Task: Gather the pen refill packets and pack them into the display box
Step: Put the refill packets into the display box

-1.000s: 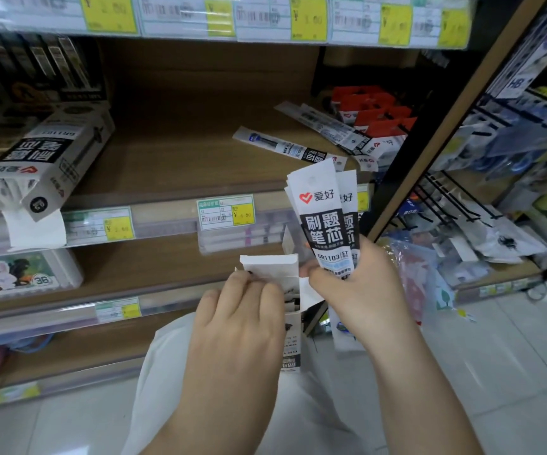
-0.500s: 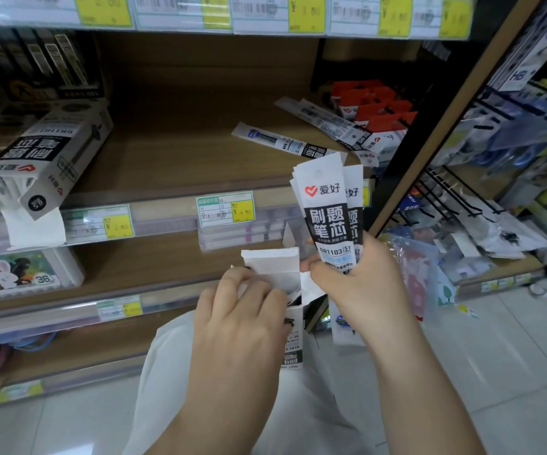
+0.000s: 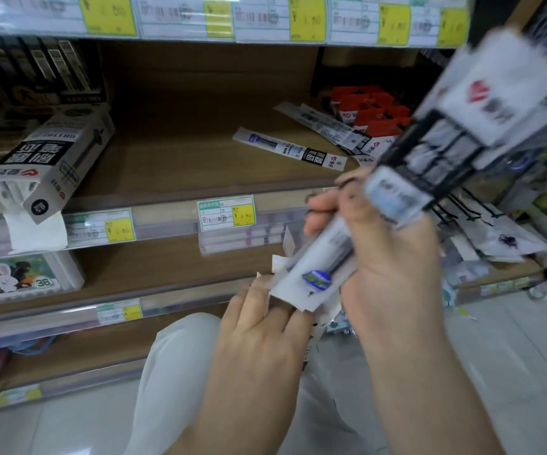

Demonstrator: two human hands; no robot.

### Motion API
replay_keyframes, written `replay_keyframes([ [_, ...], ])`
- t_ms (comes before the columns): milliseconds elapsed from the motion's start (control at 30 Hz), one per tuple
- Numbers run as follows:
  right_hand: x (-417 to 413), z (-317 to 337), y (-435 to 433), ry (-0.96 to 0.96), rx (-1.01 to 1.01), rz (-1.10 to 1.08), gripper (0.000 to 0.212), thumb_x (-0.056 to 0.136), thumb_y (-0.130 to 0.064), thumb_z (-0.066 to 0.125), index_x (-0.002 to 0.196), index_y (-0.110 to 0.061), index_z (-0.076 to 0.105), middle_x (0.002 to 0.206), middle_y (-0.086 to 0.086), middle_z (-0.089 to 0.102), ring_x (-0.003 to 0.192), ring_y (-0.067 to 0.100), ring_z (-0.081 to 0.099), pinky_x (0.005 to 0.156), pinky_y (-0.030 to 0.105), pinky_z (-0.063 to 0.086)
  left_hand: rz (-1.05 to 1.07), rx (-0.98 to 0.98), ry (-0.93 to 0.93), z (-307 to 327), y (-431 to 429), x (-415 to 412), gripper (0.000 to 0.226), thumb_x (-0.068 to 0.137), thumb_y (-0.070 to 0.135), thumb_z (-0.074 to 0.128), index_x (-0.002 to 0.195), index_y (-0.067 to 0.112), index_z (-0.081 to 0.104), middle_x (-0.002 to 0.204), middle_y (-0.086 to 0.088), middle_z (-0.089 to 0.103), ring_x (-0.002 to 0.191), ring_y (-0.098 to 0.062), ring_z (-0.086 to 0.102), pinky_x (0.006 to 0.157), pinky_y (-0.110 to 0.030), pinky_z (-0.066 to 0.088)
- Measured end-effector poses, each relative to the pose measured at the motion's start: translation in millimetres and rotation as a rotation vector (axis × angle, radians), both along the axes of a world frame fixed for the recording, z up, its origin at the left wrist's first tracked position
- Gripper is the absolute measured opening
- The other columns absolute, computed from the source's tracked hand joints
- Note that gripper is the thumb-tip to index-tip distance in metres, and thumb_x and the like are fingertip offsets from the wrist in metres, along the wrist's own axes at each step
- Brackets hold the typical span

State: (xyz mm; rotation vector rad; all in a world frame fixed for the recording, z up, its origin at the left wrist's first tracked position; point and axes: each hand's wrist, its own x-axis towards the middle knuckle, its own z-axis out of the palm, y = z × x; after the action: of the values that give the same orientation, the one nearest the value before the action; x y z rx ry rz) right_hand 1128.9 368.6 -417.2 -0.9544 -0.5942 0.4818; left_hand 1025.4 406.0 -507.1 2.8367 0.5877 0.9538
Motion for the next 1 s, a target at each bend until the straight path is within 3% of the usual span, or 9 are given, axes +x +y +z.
replay_keyframes([
  [100,3.9,-12.8,7.6,0.002,-0.095,-0.034,0.012,0.077,-0.018,0.063,0.067,-0.022,0.068,0.067,0.001,0.07,0.062,0.012,0.067,0.06,0.027,0.054,-0.009,0.015,-0.016,-2.2,0.8,-2.3,0.017,0.079,0.01,0.054,0.08,0.017,0.07,0.076,0.0,0.065,0.094,-0.03,0.043,0.086,-0.035,0.035],
  [233,11.9,-18.1,7.0,-0.136,-0.16,-0.081,0.011,0.078,-0.017,0.064,0.068,-0.02,0.07,0.068,-0.001,0.072,0.065,0.013,0.069,0.059,0.026,0.054,0.001,-0.016,0.054,-11.5,3.4,-3.2,0.019,0.068,0.007,0.069,0.082,0.02,0.067,0.085,0.004,0.065,0.109,-0.03,0.044,0.104,-0.044,0.029],
  [433,19.2,-24.1,-0.9,-0.211,-0.298,0.006,0.011,0.073,-0.018,0.071,0.067,-0.027,0.071,0.07,-0.002,0.073,0.069,0.018,0.072,0.063,0.035,0.058,0.018,-0.115,0.089,-12.9,5.4,-4.1,0.035,0.058,0.002,0.082,0.083,0.02,0.066,0.086,0.0,0.061,0.12,-0.036,0.042,0.11,-0.049,0.018],
  [567,24.9,-24.2,-9.0,-0.253,-0.376,-0.03,0.008,0.071,-0.016,0.074,0.068,-0.022,0.07,0.074,0.002,0.074,0.072,0.019,0.072,0.067,0.034,0.057,0.004,-0.112,0.087,-13.1,4.5,-3.4,0.034,0.059,0.004,0.081,0.084,0.02,0.064,0.087,0.0,0.061,0.121,-0.037,0.043,0.11,-0.051,0.019],
  [700,18.9,-18.4,-12.8,-0.335,-0.412,-0.112,0.027,0.072,-0.001,0.075,0.061,-0.024,0.066,0.066,-0.014,0.071,0.065,0.002,0.069,0.057,0.016,0.052,0.003,-0.102,0.054,-13.9,5.5,-2.6,0.034,0.061,0.003,0.081,0.085,0.021,0.064,0.086,0.0,0.061,0.119,-0.037,0.045,0.108,-0.054,0.025],
  [833,12.9,-16.2,-12.5,-0.472,-0.522,-0.172,0.028,0.069,-0.009,0.079,0.059,-0.029,0.061,0.064,-0.021,0.068,0.062,-0.006,0.065,0.055,0.011,0.048,-0.015,-0.065,0.003,-17.6,1.8,-3.2,0.031,0.07,0.01,0.07,0.093,0.024,0.054,0.089,-0.003,0.062,0.116,-0.038,0.048,0.108,-0.051,0.022],
  [1000,10.1,-31.2,-3.3,-0.53,-0.634,-0.125,0.02,0.065,-0.017,0.083,0.067,-0.027,0.065,0.07,-0.012,0.07,0.069,0.0,0.066,0.063,0.022,0.054,-0.037,-0.051,0.013,-17.7,3.7,-4.7,0.031,0.071,0.01,0.069,0.095,0.022,0.052,0.09,-0.007,0.059,0.116,-0.04,0.047,0.1,-0.057,0.037],
])
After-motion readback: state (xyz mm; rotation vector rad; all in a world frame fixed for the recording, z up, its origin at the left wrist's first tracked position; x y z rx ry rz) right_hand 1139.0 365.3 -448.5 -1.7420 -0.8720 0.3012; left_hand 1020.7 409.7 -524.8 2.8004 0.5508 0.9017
